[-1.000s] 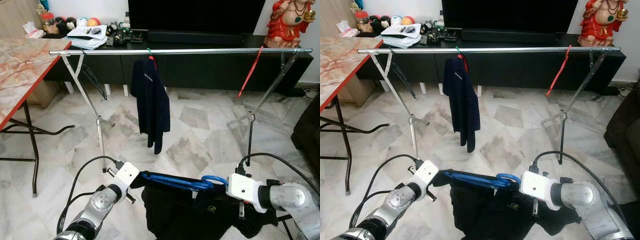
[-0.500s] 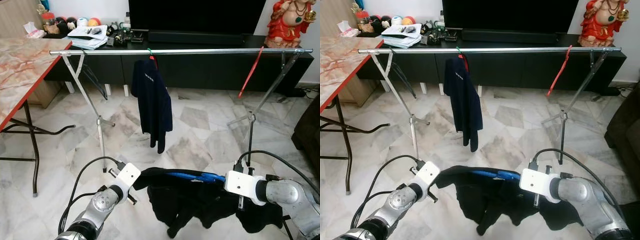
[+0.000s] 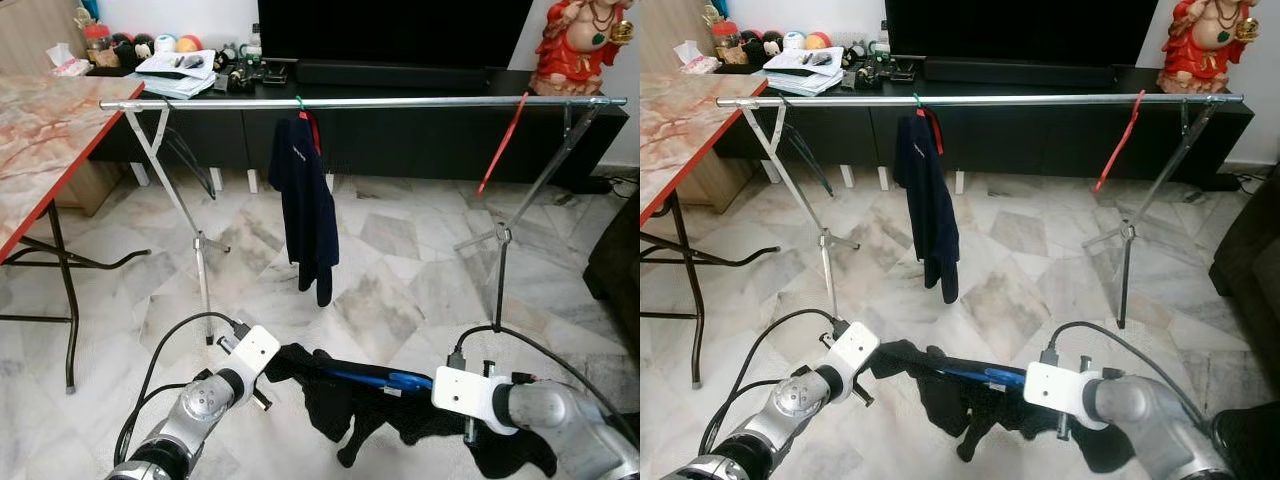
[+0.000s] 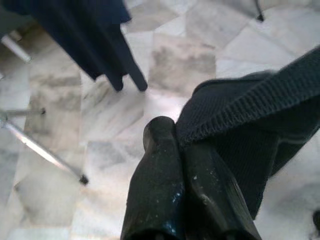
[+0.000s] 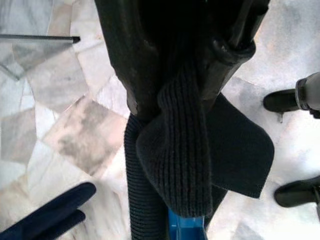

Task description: Hang hanger

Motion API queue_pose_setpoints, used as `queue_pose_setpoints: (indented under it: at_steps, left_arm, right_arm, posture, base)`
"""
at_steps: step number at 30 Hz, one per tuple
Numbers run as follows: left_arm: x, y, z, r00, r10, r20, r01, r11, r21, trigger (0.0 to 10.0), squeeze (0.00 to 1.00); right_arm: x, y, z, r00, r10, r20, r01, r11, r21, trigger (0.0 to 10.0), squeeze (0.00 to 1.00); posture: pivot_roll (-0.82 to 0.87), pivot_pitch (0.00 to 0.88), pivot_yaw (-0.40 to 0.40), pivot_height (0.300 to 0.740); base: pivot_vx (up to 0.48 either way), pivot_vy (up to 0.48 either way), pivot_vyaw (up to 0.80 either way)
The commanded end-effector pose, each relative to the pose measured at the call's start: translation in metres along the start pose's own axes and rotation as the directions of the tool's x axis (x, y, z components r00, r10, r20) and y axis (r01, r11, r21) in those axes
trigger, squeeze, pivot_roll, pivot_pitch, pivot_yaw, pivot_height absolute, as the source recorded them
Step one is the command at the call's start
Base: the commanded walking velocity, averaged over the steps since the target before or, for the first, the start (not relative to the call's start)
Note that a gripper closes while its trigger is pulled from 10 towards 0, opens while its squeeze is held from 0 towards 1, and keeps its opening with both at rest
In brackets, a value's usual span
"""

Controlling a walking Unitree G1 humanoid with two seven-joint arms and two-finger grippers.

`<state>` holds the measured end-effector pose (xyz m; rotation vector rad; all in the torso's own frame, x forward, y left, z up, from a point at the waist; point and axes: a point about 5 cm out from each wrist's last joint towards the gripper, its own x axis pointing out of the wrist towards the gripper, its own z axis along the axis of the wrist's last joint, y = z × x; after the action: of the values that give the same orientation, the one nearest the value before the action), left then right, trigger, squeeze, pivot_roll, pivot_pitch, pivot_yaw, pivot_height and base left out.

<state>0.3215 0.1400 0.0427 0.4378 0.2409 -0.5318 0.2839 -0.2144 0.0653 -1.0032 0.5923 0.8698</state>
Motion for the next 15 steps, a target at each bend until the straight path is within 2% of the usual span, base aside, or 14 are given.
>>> queue_pose_setpoints:
  at_steps: [1,8,10,11,12,15]
  left_arm:
    - [-0.001,0.011,0.006,1.0,0.006,0.022,-0.005,1.0,-0.025,0.0,0.0]
    - [-0.003,0.013,0.026,0.987,-0.118,0.108,0.125,0.99,-0.064,0.0,0.0]
    - [-0.005,0.005,0.033,0.964,-0.234,0.125,0.24,0.97,-0.036,0.0,0.0]
    - [-0.005,0.005,0.033,0.964,-0.234,0.125,0.24,0.97,-0.036,0.0,0.0]
    - [-0.008,-0.002,0.038,0.94,-0.317,0.128,0.321,0.947,-0.009,0.0,0.0]
    - [-0.011,-0.008,0.046,0.912,-0.383,0.147,0.388,0.922,0.0,0.0,0.0]
  right_arm:
    - [0.002,0.005,-0.007,0.999,-0.007,-0.048,0.007,1.0,0.001,0.0,0.0]
    - [0.016,0.002,0.014,0.993,-0.114,0.01,0.113,0.989,0.099,0.0,0.0]
    - [0.019,0.001,0.02,0.989,-0.145,0.034,0.139,0.981,0.133,0.0,0.0]
    - [0.019,0.001,0.02,0.989,-0.145,0.034,0.139,0.981,0.133,0.0,0.0]
    - [0.021,-0.003,0.022,0.984,-0.178,0.03,0.172,0.974,0.148,0.0,0.0]
    - [0.022,-0.006,0.025,0.979,-0.2,0.029,0.193,0.967,0.169,0.0,0.0]
  posture:
    - [-0.07,0.127,0.012,0.74]
    - [-0.06,0.126,0.011,0.74]
    - [-0.05,0.124,0.012,0.74]
    - [-0.05,0.124,0.012,0.74]
    - [-0.05,0.123,0.013,0.74]
    - [-0.05,0.123,0.011,0.74]
  base:
    - [0.0,0.0,0.0]
    - [0.0,0.0,0.0]
    - [0.0,0.0,0.0]
    - [0.0,0.0,0.0]
    - [0.0,0.0,0.0]
    - [0.0,0.0,0.0]
